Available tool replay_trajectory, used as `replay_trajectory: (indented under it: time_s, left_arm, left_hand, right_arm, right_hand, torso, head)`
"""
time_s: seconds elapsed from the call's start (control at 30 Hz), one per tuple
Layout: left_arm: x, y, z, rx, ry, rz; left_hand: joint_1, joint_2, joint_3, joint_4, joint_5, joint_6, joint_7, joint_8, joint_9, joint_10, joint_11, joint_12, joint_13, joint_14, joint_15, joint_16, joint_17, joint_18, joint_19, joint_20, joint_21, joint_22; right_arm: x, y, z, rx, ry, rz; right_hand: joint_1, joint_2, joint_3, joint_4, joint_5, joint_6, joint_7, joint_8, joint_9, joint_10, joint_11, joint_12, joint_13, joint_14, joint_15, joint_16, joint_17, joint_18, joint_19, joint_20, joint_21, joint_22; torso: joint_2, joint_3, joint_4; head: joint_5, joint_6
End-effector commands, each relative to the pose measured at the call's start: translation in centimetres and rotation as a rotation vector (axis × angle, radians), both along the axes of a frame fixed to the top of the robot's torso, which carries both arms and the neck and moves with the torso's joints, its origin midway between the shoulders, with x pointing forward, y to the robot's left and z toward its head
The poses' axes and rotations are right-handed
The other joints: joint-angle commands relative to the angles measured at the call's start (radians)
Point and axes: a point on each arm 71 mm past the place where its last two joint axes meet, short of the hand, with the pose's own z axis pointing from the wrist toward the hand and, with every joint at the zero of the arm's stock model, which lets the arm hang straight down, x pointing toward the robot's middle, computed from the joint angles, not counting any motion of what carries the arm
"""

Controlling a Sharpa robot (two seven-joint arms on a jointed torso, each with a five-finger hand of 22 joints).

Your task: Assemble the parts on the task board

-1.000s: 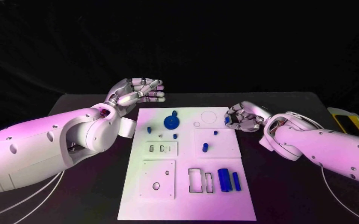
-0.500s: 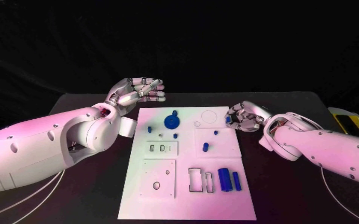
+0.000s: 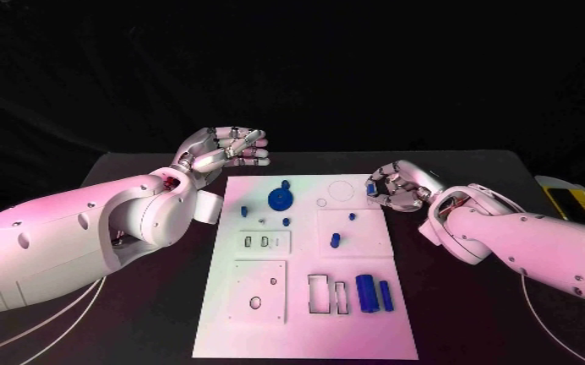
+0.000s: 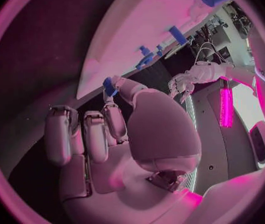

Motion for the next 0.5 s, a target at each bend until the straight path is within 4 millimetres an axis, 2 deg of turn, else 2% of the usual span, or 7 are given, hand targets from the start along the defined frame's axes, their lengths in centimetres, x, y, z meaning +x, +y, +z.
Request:
replay_trajectory:
  time_s: [0.03,0.13,0.27,0.3,0.37,0.5]
  left_arm:
    - [0.0,-0.1,0.1,-0.008,-0.002,-0.012]
    - [0.1,-0.1,0.0,-0.006,-0.002,-0.01]
    - [0.2,-0.2,0.0,-0.005,-0.002,-0.01]
    - [0.3,-0.2,0.0,-0.003,-0.003,-0.011]
    - [0.4,-0.2,-0.1,0.001,-0.004,-0.012]
    - [0.6,-0.2,-0.2,0.009,-0.002,-0.013]
  left_hand:
    - [0.01,0.0,0.004,-0.002,-0.001,0.005,0.017,0.002,0.001,0.008,0.002,-0.005,0.001,-0.007,-0.001,-0.008,0.002,0.013,0.0,0.003,-0.009,-0.002]
    - [0.012,0.0,0.004,-0.001,-0.001,0.006,0.017,0.002,0.001,0.01,0.002,-0.005,0.001,-0.01,0.001,-0.011,0.004,0.011,-0.011,0.005,-0.016,-0.005]
    - [0.015,0.0,0.005,0.0,-0.001,0.011,0.012,0.003,0.002,0.018,-0.001,-0.003,0.002,-0.012,0.001,-0.016,0.007,0.011,-0.026,0.009,-0.025,-0.008]
    - [0.017,0.0,0.006,0.001,-0.001,0.02,0.003,0.007,0.004,0.032,-0.007,0.001,0.003,-0.014,-0.002,-0.02,0.008,0.009,-0.046,0.014,-0.036,-0.01]
    - [0.02,0.002,0.01,0.001,0.0,0.033,-0.006,0.012,0.006,0.047,-0.014,0.002,0.003,-0.015,-0.004,-0.025,0.012,0.01,-0.069,0.021,-0.048,-0.01]
    - [0.019,0.002,0.015,0.002,-0.001,0.049,-0.011,0.017,0.008,0.072,-0.02,0.001,0.002,-0.003,-0.009,-0.026,0.02,0.016,-0.042,0.016,-0.028,0.002]
  right_arm:
    - [-0.3,1.1,0.7,-0.03,0.025,-0.044]
    - [-0.6,2.2,1.2,-0.043,0.033,-0.041]
    - [-1.5,5.0,2.1,-0.052,0.034,-0.013]
    - [-1.7,5.8,2.3,-0.054,0.031,-0.002]
    - [-2.2,7.4,2.6,-0.058,0.023,0.025]
    - [-2.9,10.3,3.0,-0.07,0.004,0.076]
  right_hand:
    - [0.0,0.023,0.015,0.0,0.008,-0.012,-0.001,0.023,0.027,-0.005,0.003,-0.012,-0.01,0.087,-0.007,0.002,0.182,-0.004,-0.003,-0.005,-0.005,0.11]
    - [-0.002,0.024,0.015,0.001,0.005,-0.013,0.0,0.025,0.028,-0.005,0.003,-0.012,-0.01,0.087,-0.007,0.002,0.183,-0.005,-0.002,-0.005,-0.003,0.111]
    - [-0.003,0.024,0.015,0.001,0.004,-0.013,0.0,0.025,0.028,-0.004,0.003,-0.011,-0.008,0.088,-0.006,0.002,0.185,-0.006,0.0,-0.005,-0.001,0.113]
    - [-0.004,0.024,0.015,0.001,0.003,-0.013,0.0,0.026,0.029,-0.003,0.003,-0.011,-0.008,0.088,-0.006,0.003,0.185,-0.005,0.0,-0.005,-0.002,0.113]
    - [-0.004,0.024,0.015,0.001,0.003,-0.014,0.0,0.026,0.029,-0.003,0.003,-0.011,-0.008,0.088,-0.006,0.003,0.187,-0.005,0.0,-0.005,-0.002,0.113]
    - [-0.006,0.021,0.015,0.0,0.005,-0.015,-0.001,0.027,0.03,-0.002,0.003,-0.009,-0.006,0.088,-0.006,0.003,0.186,-0.005,0.0,-0.005,-0.002,0.113]
  torso:
    - [-0.002,-0.0019,-0.0014]
    - [-0.002,-0.0022,-0.0004]
    - [-0.006,-0.0046,0.0038]
    - [-0.005,-0.0035,0.0034]
    - [-0.007,-0.0041,0.0062]
    - [-0.009,-0.0065,0.0112]
  head:
    - [0.003,-0.001]
    - [0.008,0.0]
    - [0.012,0.0]
    - [0.014,0.0]
    - [0.015,-0.001]
    - [0.017,-0.006]
